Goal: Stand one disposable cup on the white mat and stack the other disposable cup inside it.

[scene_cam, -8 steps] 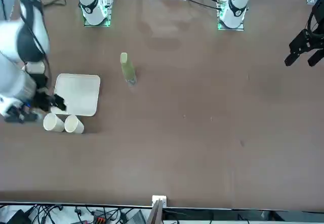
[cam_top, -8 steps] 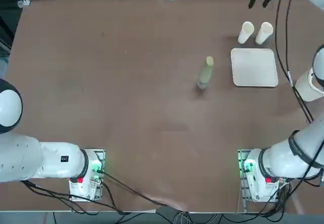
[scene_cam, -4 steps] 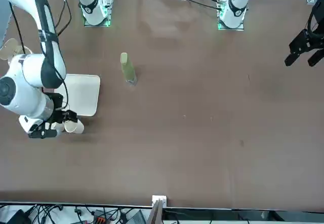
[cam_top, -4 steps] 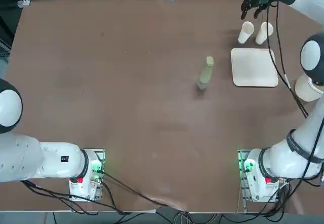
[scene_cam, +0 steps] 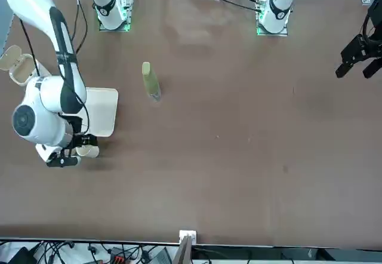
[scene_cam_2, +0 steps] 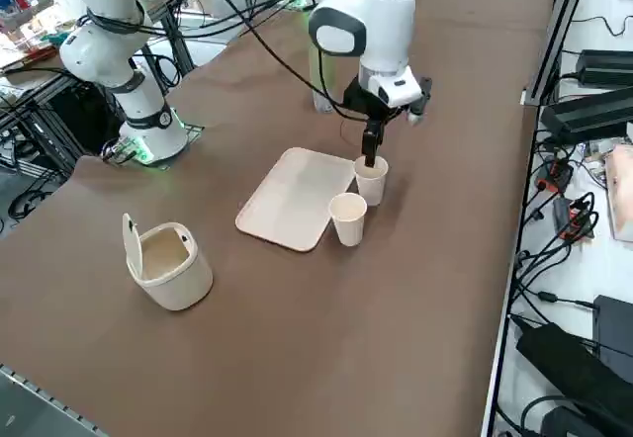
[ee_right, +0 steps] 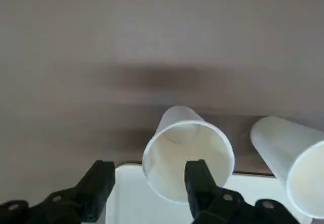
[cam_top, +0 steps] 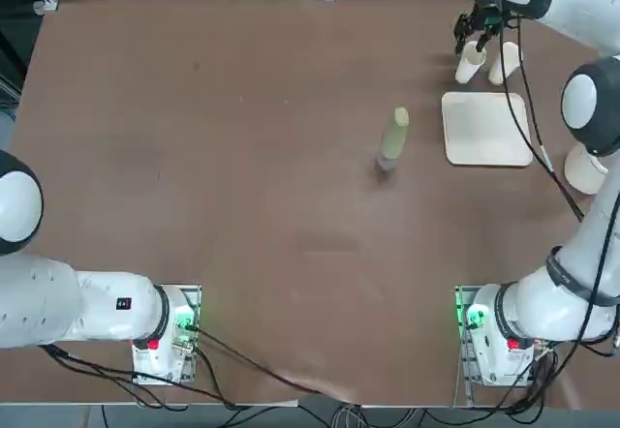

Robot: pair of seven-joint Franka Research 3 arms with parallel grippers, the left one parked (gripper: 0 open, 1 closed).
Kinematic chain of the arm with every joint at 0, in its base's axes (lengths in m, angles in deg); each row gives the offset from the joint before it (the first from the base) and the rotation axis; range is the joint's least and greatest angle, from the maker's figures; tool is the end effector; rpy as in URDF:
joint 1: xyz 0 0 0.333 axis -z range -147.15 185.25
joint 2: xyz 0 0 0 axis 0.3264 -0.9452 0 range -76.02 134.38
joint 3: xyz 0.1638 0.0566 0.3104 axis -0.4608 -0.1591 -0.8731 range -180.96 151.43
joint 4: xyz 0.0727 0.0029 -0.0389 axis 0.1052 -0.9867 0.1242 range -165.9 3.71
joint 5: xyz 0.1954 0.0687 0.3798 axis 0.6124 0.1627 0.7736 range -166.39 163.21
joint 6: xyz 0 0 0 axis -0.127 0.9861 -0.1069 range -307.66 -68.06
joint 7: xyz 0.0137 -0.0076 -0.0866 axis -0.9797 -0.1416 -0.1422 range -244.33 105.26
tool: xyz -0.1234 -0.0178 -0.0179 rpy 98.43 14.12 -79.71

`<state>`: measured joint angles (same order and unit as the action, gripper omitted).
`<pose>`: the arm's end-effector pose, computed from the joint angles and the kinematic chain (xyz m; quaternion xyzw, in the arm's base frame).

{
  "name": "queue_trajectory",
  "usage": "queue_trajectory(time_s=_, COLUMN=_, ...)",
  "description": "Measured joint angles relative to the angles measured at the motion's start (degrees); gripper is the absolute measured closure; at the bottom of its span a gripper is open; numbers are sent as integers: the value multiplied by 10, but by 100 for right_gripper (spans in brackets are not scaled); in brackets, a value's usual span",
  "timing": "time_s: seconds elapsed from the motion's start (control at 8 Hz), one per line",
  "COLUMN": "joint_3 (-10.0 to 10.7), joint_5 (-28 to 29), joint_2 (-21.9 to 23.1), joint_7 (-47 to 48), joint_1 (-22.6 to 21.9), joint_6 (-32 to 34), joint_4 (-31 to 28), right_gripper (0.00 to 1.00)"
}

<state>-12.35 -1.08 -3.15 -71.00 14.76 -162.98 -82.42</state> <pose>0.7306 0.0282 0.2794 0.9986 0.0295 -0.0437 0.0077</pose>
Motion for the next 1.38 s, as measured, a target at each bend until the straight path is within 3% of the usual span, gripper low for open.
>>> queue_trajectory(time_s=0.25, joint_3=0, joint_5=0, joint_2=-13, joint_7=0, joint_1=0, joint_6=-3, joint_4=0, right_gripper=25)
queue_trajectory(time_s=0.38, joint_3=0, joint_5=0, joint_2=-16, joint_7=0, joint_1=0, joint_6=-4, joint_4=0, right_gripper=45)
queue_trajectory(time_s=0.5, joint_3=0, joint_5=0, joint_2=-17, joint_7=0, joint_1=0, joint_6=-6, joint_4=0, right_gripper=59)
queue_trajectory(time_s=0.62, joint_3=0, joint_5=0, joint_2=-18, joint_7=0, joint_1=0, joint_6=-7, joint_4=0, right_gripper=63)
queue_trajectory(time_s=0.88, joint_3=2, joint_5=-3, joint_2=-17, joint_7=2, joint_1=0, joint_6=-8, joint_4=3, right_gripper=98)
queue_trajectory(time_s=1.12, joint_3=7, joint_5=-4, joint_2=-4, joint_7=9, joint_1=0, joint_6=14, joint_4=10, right_gripper=98)
queue_trajectory(time_s=1.38, joint_3=14, joint_5=-10, joint_2=35, joint_7=19, joint_1=0, joint_6=90, joint_4=9, right_gripper=98)
